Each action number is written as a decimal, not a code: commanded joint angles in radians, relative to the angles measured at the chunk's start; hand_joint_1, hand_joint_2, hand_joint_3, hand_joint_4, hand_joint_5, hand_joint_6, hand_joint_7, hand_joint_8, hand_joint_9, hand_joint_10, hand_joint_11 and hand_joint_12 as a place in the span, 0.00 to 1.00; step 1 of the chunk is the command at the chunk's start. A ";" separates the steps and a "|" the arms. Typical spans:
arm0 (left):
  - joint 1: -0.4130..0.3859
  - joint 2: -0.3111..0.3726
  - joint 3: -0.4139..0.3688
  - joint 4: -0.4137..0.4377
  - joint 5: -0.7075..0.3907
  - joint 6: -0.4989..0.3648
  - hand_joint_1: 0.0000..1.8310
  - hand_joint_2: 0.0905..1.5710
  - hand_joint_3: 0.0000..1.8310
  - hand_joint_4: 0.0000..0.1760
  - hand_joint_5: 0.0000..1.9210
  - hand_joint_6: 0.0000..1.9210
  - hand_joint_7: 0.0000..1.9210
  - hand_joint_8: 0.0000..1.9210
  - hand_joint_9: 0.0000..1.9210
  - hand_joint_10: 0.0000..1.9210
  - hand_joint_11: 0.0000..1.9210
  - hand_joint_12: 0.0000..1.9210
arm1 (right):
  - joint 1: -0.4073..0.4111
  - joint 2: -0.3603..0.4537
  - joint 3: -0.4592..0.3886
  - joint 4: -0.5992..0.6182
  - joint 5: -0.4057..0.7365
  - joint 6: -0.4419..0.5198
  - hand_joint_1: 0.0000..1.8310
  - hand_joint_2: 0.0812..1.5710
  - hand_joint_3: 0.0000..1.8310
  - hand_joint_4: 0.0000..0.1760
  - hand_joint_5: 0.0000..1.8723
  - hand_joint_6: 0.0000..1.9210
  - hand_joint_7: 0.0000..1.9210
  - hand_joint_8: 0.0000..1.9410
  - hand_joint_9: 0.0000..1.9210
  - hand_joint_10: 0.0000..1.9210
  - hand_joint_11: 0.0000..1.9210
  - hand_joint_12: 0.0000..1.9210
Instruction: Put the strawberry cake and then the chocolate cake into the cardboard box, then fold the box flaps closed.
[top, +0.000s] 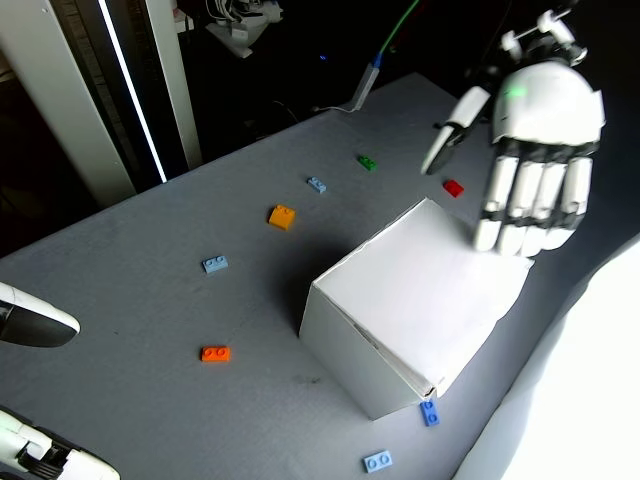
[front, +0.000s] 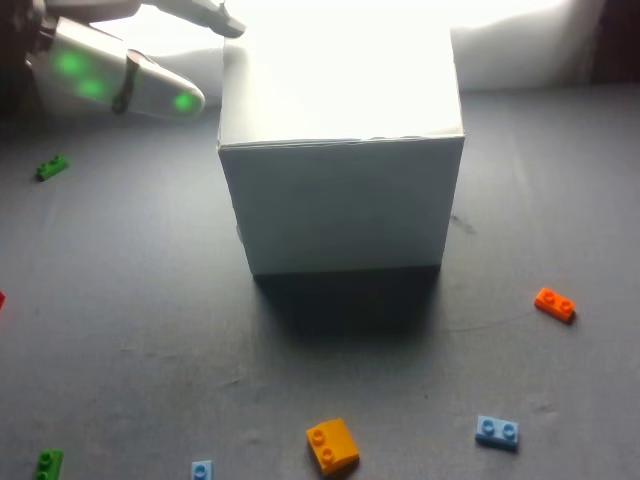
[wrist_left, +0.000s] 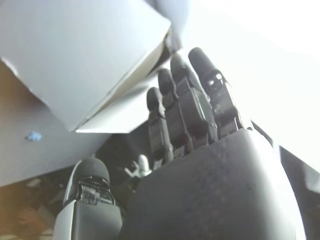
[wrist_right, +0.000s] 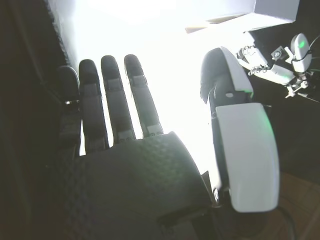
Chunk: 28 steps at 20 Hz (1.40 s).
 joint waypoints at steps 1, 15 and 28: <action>-0.025 0.013 0.011 -0.051 -0.011 -0.004 0.00 0.72 0.00 0.11 0.21 0.00 0.24 0.00 0.25 0.00 0.06 0.50 | 0.011 0.016 0.005 0.019 0.119 -0.002 0.13 0.74 0.00 0.00 0.17 0.00 0.17 0.00 0.17 0.01 0.00 0.52; 0.048 0.069 0.059 0.064 -0.233 -0.065 0.06 0.75 0.00 0.00 0.48 0.02 0.55 0.05 0.49 0.17 0.26 0.69 | 0.055 0.031 0.005 0.019 0.124 0.001 0.11 0.77 0.00 0.00 0.47 0.21 0.51 0.19 0.31 0.60 0.14 0.97; 0.148 0.168 -0.088 -0.033 -0.424 -0.065 0.17 0.86 0.00 0.00 0.45 0.65 0.52 0.69 0.49 0.84 0.42 0.96 | 0.147 0.030 -0.011 0.018 -0.002 -0.062 0.08 0.85 0.00 0.00 0.55 0.89 0.62 0.93 0.65 1.00 0.63 1.00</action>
